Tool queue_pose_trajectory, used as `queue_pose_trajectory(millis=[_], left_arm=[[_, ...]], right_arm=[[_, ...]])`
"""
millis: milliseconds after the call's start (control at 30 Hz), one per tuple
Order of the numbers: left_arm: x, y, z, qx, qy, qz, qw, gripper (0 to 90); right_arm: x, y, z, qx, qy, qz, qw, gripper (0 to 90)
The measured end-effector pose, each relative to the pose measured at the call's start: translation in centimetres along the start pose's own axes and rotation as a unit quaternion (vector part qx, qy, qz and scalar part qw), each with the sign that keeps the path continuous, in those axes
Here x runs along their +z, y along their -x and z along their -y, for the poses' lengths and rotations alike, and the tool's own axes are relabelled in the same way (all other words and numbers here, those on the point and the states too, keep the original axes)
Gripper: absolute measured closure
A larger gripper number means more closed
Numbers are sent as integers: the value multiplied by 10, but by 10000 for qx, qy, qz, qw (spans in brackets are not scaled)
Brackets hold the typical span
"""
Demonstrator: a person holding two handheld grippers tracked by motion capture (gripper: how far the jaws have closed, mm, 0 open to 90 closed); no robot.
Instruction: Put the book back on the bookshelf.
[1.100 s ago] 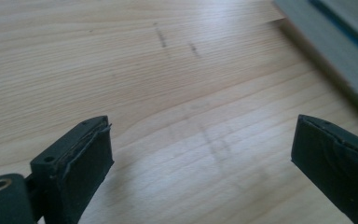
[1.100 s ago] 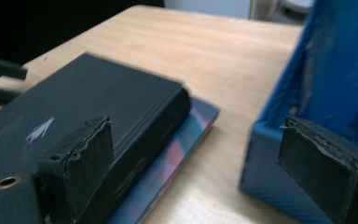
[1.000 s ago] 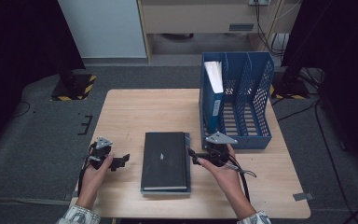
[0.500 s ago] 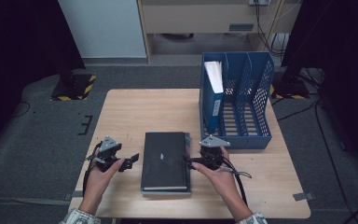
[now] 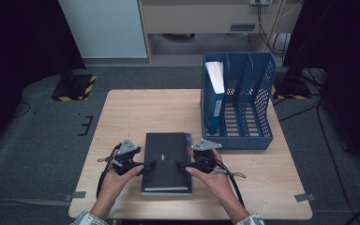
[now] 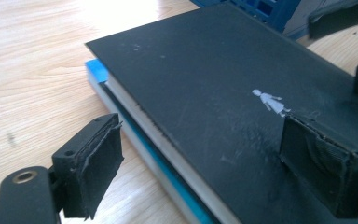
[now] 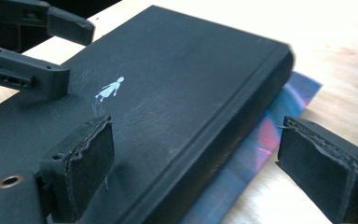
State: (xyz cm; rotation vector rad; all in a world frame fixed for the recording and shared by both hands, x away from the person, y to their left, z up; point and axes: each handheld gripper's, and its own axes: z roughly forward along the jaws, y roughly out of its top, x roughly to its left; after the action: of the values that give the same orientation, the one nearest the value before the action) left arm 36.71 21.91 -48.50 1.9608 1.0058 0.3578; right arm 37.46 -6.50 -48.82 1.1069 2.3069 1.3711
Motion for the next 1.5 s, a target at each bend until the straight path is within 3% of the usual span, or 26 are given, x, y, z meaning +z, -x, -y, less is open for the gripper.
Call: queue_pose_trajectory(millis=[233, 567, 833, 1333, 1400, 1500], left_arm=[[5, -2, -2, -132, -14, 255, 9996, 178], [13, -3, -8, 78, -33, 332, 9994, 177], [14, 0, -10, 102, -56, 328, 9994, 181], [12, 21, -6, 204, -118, 428, 9988, 182], [13, 20, -6, 179, -109, 461, 9987, 182], [15, 19, -6, 176, -68, 487, 9986, 180]], right_arm=[[9, -1, 2, 114, -75, -174, 9998, 103], [16, 1, 3, 347, -54, -337, 9988, 87], [11, 0, 6, 403, -25, -303, 9987, 106], [-11, -8, 21, 494, -77, -209, 9985, 100], [-12, -6, 21, 458, -89, -273, 9985, 93], [-8, 1, 20, 643, -184, -409, 9969, 37]])
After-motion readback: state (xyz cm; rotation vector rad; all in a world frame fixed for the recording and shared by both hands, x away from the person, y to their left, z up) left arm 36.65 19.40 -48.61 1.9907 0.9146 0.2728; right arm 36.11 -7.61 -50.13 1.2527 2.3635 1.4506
